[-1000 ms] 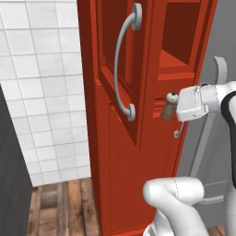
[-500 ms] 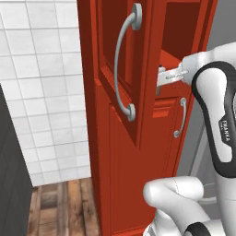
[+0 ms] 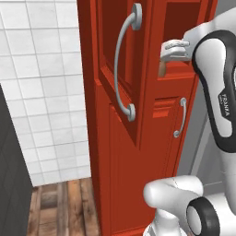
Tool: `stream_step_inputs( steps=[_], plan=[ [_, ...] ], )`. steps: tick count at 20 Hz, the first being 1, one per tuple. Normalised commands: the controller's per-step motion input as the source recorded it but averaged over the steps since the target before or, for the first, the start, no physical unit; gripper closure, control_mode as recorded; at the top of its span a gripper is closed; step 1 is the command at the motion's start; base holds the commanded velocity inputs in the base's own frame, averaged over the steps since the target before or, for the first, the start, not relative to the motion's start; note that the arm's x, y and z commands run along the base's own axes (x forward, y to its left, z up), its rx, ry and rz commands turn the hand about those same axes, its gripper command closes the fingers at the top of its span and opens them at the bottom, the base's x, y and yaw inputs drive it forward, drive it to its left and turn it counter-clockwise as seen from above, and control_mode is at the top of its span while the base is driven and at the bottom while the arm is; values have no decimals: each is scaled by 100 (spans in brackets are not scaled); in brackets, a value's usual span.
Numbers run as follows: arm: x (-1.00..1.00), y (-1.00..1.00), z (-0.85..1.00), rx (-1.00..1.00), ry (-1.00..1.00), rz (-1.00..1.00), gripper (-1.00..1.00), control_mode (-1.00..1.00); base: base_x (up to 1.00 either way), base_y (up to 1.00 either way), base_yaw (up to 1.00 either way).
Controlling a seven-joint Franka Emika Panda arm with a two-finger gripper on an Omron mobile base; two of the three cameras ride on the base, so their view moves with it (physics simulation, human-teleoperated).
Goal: There are various items on the counter. Only move the condiments/shakers into the cabinet.
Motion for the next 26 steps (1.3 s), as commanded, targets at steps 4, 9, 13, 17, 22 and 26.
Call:
stream_step_inputs(
  steps=[4, 9, 13, 17, 22, 26],
  plan=[
    [0, 0, -19, -4, -23, 5, 100, -100, 0, 0, 0],
    [2, 0, -3, 0, -25, 0, 100, -100, 0, 0, 0],
    [32, 8, -11, 0, -14, -3, 100, -100, 0, 0, 0],
    [39, 18, 0, 0, -3, -12, 100, -100, 0, 0, 0],
    [51, 16, 0, 0, 0, -11, 100, -100, 0, 0, 0],
    [62, 13, 0, 0, 0, -10, 100, -100, 0, 0, 0]
  ],
)
